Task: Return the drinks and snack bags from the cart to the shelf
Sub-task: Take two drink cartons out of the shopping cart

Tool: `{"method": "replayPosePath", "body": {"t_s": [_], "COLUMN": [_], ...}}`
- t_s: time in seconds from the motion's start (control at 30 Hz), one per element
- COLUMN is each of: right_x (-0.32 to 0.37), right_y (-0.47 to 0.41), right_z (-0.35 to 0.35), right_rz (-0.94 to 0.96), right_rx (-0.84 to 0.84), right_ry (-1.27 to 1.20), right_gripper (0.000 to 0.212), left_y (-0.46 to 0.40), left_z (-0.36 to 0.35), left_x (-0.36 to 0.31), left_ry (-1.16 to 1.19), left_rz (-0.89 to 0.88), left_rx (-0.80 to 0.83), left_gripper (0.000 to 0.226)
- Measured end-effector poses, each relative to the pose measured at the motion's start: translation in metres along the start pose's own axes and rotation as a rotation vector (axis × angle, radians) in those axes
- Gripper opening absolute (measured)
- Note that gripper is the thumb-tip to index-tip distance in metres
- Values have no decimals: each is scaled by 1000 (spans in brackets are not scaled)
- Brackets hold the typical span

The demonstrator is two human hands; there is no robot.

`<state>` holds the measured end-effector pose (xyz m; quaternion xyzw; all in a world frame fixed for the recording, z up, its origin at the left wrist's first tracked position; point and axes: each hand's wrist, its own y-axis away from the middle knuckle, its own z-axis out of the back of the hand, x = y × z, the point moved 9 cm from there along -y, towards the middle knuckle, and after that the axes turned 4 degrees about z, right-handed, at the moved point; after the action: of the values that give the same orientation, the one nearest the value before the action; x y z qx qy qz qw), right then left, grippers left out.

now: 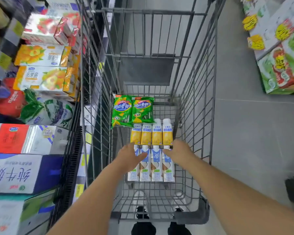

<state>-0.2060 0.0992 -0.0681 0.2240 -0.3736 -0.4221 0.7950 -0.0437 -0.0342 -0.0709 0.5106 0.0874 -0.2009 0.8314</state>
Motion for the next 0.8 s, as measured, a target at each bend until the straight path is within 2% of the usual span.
{"method": "replayPosePath", "body": {"t_s": [0.13,0.33,0.53,0.67,0.73,0.8], "right_x": [-23,-59,-70,-75,-80,-93], "right_y": [-24,-47,-49,-51,-51,-53], "right_z": [-36,-75,-84,-95,-99,-107], "right_rz": [-110,-218,-267,-299,-314,-350], "right_rx": [-11,-29,-41,-31,-33,-18], "right_ry": [-39,-102,-226,-285,-249,-174], "right_gripper": [40,43,42,33,41,60], "left_y": [-34,-62,-77,-80,-79,-77], "left_z": [-16,-34,-49,-53,-53,-52], "left_x": [26,46,57,59,61,65], "left_ry": [-27,97,132,107,78,45], "left_rz": [125,232,274,266,285,311], "left_rx": [5,9,75,53,39,36], "left_gripper": [83,78,91,83,81,78]}}
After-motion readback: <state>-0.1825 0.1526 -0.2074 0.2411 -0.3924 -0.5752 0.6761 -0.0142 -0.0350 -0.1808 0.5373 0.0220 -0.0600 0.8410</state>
